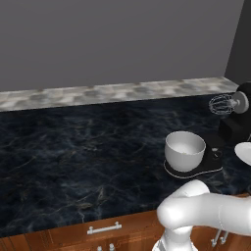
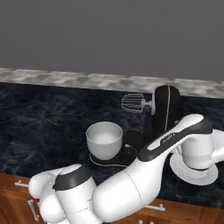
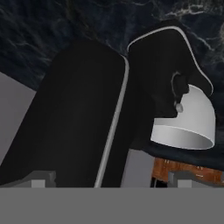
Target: Add butter and sugar cubes to the stand mixer bowl and then turn on the stand mixer to begin making frosting.
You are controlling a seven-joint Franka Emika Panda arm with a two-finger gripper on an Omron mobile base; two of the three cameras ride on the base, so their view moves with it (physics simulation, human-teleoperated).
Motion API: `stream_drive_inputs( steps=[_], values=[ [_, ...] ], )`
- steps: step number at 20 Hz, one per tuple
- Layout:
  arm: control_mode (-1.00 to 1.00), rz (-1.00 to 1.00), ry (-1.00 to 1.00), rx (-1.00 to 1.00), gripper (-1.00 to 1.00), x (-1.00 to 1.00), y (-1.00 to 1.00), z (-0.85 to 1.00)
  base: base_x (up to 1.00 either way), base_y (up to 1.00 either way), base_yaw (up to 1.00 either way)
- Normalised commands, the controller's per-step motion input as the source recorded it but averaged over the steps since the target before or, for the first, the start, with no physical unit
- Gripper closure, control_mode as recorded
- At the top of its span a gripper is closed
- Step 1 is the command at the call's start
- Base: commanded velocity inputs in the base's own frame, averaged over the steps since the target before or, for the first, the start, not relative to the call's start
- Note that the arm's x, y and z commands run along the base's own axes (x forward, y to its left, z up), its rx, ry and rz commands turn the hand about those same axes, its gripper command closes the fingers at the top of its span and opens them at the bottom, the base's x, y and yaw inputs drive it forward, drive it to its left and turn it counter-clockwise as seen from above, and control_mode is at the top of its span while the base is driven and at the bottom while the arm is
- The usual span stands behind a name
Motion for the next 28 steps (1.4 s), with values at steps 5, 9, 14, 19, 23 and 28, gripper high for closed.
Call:
stream_drive_inputs(
  steps=[5, 9, 14, 19, 23, 28],
  values=[
    [-1.00, 0.12, 0.06, -0.06, -1.00, 0.00, 0.79, 0.00, 0.00, 0.00, 0.00],
    [-1.00, 0.11, 0.10, -0.08, -1.00, 0.00, 0.86, 0.00, 0.00, 0.00, 0.00],
    [-1.00, 0.10, 0.20, -0.15, -1.00, 0.02, 0.88, -0.06, 0.00, 0.00, 0.00],
    [-1.00, 0.10, 0.23, -0.16, -1.00, 0.08, 0.85, -0.31, 0.00, 0.00, 0.00],
    [-1.00, 0.10, 0.23, -0.15, -1.00, 0.02, 0.77, -0.41, 0.00, 0.00, 0.00],
    [-1.00, 0.07, 0.17, -0.11, -1.00, 0.00, 0.50, -0.48, 0.00, 0.00, 0.00]
  ],
)
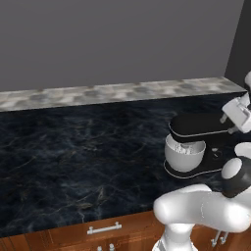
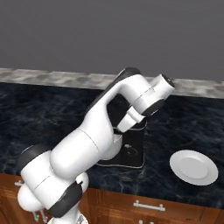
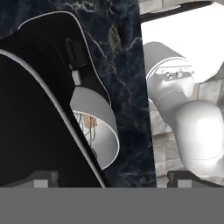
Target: Add butter and sugar cubes to the stand mixer bowl and then turn on the stand mixer to begin making frosting.
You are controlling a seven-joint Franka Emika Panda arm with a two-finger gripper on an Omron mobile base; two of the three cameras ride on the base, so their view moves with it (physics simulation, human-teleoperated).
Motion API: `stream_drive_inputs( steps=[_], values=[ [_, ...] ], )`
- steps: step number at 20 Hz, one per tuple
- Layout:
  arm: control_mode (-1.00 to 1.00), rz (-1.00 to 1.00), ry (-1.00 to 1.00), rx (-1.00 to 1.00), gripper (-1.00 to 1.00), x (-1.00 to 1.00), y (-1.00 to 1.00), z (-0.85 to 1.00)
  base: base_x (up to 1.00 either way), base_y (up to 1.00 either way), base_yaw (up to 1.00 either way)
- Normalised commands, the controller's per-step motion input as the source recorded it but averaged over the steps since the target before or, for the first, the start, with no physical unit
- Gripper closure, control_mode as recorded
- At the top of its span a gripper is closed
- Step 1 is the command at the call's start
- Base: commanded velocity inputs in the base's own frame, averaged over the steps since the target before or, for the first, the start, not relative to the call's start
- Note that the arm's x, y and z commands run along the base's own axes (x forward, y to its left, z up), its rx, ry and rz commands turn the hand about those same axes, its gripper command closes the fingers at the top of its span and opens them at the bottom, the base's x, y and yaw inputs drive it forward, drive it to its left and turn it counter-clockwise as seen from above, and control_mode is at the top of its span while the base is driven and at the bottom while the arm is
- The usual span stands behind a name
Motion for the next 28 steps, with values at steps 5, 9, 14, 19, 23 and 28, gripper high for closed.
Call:
stream_drive_inputs(
  steps=[5, 9, 14, 19, 23, 28],
  values=[
    [-1.00, 0.01, -0.05, 0.00, -1.00, -0.52, 0.05, 0.06, 0.00, 0.00, 0.00],
    [-1.00, 0.00, -0.25, 0.00, -1.00, -0.94, 0.00, 0.27, 0.00, 0.00, 0.00],
    [-1.00, 0.00, -0.17, 0.00, -1.00, -0.68, 0.04, -0.09, 0.00, 0.00, 0.00],
    [-1.00, 0.00, -0.03, 0.05, -1.00, -0.04, 0.02, -0.31, 0.00, 0.00, 0.00],
    [-1.00, 0.00, -0.16, 0.05, -1.00, 0.00, 0.00, -0.37, 0.00, 0.00, 0.00],
    [-1.00, 0.02, -0.36, 0.00, -1.00, -0.03, -0.01, -0.34, 0.00, 0.00, 0.00]
  ],
)
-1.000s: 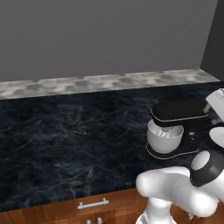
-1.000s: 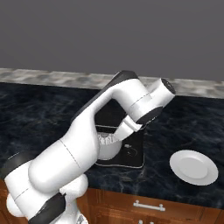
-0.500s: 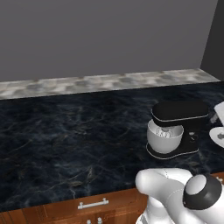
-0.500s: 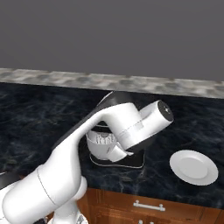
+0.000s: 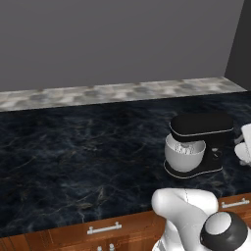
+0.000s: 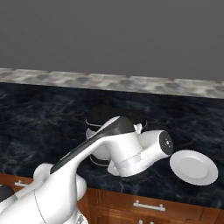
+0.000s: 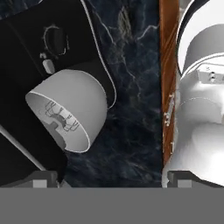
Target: Add butter and sugar cubes to the stand mixer bowl and then turn on the stand mixer to begin making frosting.
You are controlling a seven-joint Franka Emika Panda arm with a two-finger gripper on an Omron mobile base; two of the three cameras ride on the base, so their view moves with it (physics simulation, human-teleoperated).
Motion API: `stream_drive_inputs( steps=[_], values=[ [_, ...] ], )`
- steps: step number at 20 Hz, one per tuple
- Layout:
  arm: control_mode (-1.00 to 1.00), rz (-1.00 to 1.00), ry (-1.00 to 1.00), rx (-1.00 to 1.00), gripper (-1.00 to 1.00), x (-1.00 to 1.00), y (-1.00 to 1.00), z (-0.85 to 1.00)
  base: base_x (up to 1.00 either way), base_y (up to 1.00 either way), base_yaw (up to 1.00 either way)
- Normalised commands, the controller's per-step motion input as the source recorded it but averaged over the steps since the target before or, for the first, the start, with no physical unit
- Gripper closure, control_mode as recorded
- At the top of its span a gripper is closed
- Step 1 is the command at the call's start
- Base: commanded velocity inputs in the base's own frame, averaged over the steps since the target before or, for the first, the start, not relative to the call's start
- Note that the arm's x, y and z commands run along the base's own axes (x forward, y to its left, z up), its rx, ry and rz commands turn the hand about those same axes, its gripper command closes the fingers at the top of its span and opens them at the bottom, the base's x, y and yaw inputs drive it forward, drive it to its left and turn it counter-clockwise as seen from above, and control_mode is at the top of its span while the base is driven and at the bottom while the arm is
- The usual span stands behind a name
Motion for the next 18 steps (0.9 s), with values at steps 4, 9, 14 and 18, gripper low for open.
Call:
stream_drive_inputs(
  steps=[4, 9, 14, 18],
  values=[
    [-1.00, 0.07, -0.34, -0.07, -1.00, -0.01, -0.06, -0.18, 0.00, 0.00, 0.00],
    [-1.00, 0.06, -0.33, -0.04, -1.00, 0.00, -0.10, -0.31, 0.00, 0.00, 0.00],
    [-1.00, -0.12, -0.18, 0.00, -1.00, 0.02, -0.16, -0.35, 0.00, 0.00, 0.00],
    [-1.00, -0.19, -0.02, 0.01, -1.00, 0.24, -0.01, -0.33, 0.00, 0.00, 0.00]
  ],
)
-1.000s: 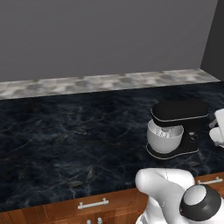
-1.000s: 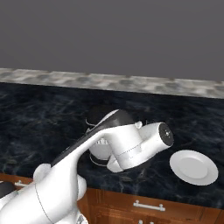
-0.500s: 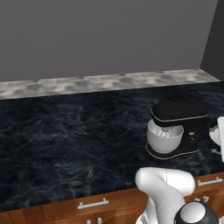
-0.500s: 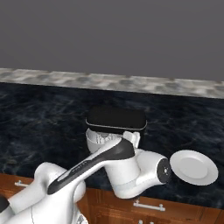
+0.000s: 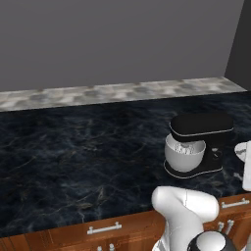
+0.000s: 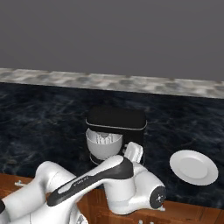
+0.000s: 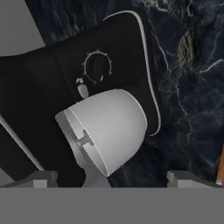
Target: Add butter and sugar cubes to the stand mixer bowl and then turn on the stand mixer to begin making frosting.
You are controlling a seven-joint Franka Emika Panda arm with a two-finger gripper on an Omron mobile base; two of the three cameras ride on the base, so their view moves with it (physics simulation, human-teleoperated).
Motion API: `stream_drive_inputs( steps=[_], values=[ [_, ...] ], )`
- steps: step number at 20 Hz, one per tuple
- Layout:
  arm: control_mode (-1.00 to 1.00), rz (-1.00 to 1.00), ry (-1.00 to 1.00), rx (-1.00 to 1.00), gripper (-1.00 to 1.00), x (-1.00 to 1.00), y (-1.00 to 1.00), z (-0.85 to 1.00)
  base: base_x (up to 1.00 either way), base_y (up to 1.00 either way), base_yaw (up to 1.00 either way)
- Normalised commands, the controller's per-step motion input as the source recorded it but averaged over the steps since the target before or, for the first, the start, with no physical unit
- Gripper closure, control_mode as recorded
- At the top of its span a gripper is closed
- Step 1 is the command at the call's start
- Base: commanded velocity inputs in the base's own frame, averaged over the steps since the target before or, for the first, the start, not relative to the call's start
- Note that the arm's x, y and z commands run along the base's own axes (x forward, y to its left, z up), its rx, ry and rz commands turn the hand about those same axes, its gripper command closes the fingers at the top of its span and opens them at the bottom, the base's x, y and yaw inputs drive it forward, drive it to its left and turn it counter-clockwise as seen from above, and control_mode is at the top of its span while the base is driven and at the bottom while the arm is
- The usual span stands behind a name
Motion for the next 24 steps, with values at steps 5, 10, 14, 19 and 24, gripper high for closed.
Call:
stream_drive_inputs(
  steps=[5, 10, 14, 19, 24],
  values=[
    [-1.00, -0.14, 0.00, 0.03, -1.00, 0.36, 0.00, -0.28, 0.00, 0.00, 0.00],
    [-1.00, -0.10, -0.08, 0.09, -1.00, 0.16, -0.16, -0.19, 0.00, 0.00, 0.00],
    [-1.00, -0.07, -0.14, 0.08, -1.00, 0.05, -0.17, -0.16, 0.00, 0.00, 0.00],
    [-1.00, -0.09, -0.08, 0.07, -1.00, 0.25, -0.02, -0.07, 0.00, 0.00, 0.00],
    [-1.00, -0.05, -0.05, 0.06, -1.00, 0.31, -0.01, -0.07, 0.00, 0.00, 0.00]
  ],
)
